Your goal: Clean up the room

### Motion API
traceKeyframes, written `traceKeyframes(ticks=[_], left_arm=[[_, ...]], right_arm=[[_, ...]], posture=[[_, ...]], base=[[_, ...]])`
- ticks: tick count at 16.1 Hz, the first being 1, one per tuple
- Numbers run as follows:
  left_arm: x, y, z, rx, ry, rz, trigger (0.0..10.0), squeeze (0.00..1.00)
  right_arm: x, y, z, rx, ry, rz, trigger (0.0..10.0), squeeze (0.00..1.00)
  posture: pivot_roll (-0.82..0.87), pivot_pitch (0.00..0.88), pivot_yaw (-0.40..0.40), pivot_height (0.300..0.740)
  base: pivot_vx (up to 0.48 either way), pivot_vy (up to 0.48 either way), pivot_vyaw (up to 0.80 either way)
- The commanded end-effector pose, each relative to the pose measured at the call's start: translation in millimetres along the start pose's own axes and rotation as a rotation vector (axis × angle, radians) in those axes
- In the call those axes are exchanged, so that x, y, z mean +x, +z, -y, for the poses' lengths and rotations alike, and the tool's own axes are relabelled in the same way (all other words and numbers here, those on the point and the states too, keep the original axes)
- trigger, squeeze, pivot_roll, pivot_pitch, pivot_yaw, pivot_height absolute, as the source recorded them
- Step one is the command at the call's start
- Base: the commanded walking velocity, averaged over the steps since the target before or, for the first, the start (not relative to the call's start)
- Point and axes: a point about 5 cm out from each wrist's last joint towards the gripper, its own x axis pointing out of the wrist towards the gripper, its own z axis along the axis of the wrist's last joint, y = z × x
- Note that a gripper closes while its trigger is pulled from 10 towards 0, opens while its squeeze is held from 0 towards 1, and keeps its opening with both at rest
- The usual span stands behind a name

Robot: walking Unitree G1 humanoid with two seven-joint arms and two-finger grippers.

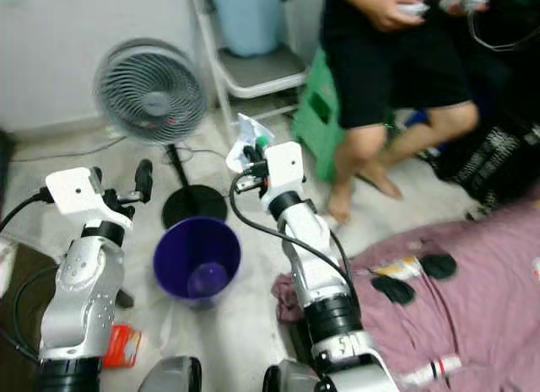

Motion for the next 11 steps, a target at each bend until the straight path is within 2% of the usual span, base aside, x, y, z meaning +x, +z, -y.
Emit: traceKeyframes(ticks=[1,11], left_arm=[[-1.2,0.3,-5.2,0.022,0.019,-0.005,10.0,0.0],[-1.7,-0.6,2.1,-0.017,-0.033,-0.04,10.0,0.0]], right_arm=[[3.5,1.9,-7.3,-0.006,0.029,0.01,10.0,0.0],[5.6,1.0,-8.4,-0.012,0.035,0.007,10.0,0.0]], posture=[[0.08,0.114,-0.018,0.74],[0.09,0.1,-0.026,0.74]], base=[[0.0,0.0,0.8],[0.0,0.0,0.8]])
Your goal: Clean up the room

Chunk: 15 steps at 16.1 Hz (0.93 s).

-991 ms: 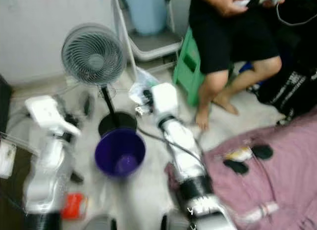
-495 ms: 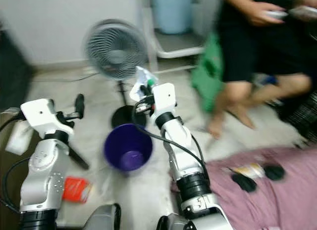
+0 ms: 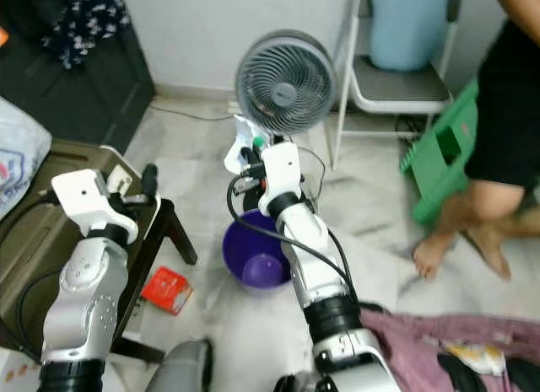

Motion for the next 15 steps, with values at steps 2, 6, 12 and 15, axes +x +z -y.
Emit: traceKeyframes(ticks=[2,6,12,15], left_arm=[[-2.4,0.8,-7.3,0.038,0.018,0.009,10.0,0.0],[-2.5,0.9,-7.8,0.014,0.013,0.012,10.0,0.0],[-0.5,0.9,-5.5,0.014,-0.004,0.011,10.0,0.0],[-2.6,0.8,-3.7,0.008,-0.021,0.008,10.0,0.0]], right_arm=[[3.8,1.1,-5.6,0.0,0.021,0.003,10.0,0.0],[3.1,-0.6,-4.4,0.027,-0.001,0.0,10.0,0.0],[6.3,-3.2,-0.8,0.061,-0.027,-0.035,10.0,0.0],[7.9,-1.4,0.0,0.065,-0.035,-0.035,10.0,0.0]], posture=[[0.09,0.101,-0.026,0.74],[0.09,0.101,-0.021,0.74],[0.09,0.109,-0.021,0.74],[0.08,0.113,-0.018,0.74]], base=[[0.0,0.0,0.8],[0.0,0.0,0.55],[0.0,0.0,-0.5],[0.0,0.0,-0.8]])
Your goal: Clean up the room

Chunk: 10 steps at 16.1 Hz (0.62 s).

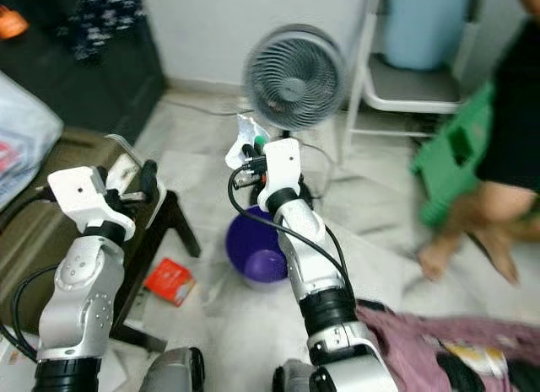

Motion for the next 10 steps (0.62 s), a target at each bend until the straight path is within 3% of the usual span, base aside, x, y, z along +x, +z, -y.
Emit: traceKeyframes(ticks=[1,8,10], left_arm=[[-3.4,-1,0.4,0.0,-0.01,-0.011,10.0,0.0],[-2.1,18,24.6,0.05,-0.102,0.037,10.0,0.0],[-6.3,14,25.4,0.063,-0.109,0.022,10.0,0.0]], right_arm=[[3.1,3,-3.9,0.008,0.005,0.006,10.0,0.0],[10.0,19,-13.2,0.01,0.044,0.046,10.0,0.0],[12.2,22,-22.3,0.026,0.074,0.05,10.0,0.0]], posture=[[0.09,0.121,-0.012,0.74],[0.1,0.21,-0.054,0.74],[0.1,0.203,-0.055,0.74]], base=[[0.0,0.0,-0.41],[0.0,0.0,0.0],[0.0,0.0,-0.8]])
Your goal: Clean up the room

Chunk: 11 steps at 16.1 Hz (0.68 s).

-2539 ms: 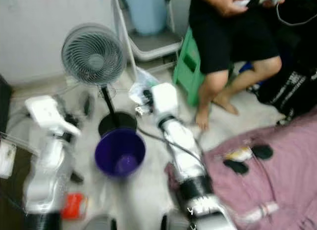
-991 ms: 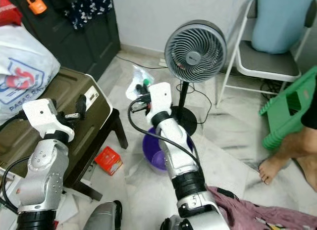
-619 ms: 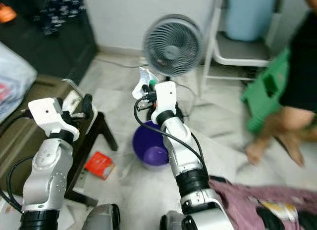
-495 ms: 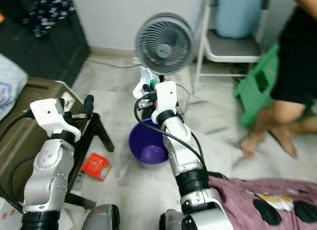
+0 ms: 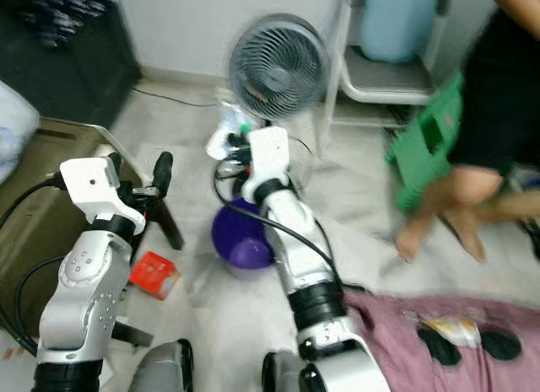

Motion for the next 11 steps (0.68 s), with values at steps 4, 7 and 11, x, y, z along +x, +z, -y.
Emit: traceKeyframes(ticks=[4,7,11], left_arm=[[-3.0,-11,-7.1,0.0,0.005,-0.042,10.0,0.0],[-1.6,-13,-7.1,-0.007,-0.002,-0.042,10.0,0.0],[0.5,-14,-3.4,-0.007,-0.017,-0.04,10.0,0.0]], right_arm=[[-2.3,-2,6.5,0.0,-0.037,-0.013,10.0,0.0],[-5.6,-5,11.6,-0.003,-0.051,-0.022,10.0,0.0],[-5.0,-5,10.3,0.011,-0.054,-0.012,10.0,0.0]], posture=[[0.09,0.17,-0.042,0.74],[0.09,0.162,-0.033,0.74],[0.09,0.159,-0.03,0.74]], base=[[0.0,0.0,-0.75],[0.0,0.2,0.0],[0.0,0.451,0.0]])
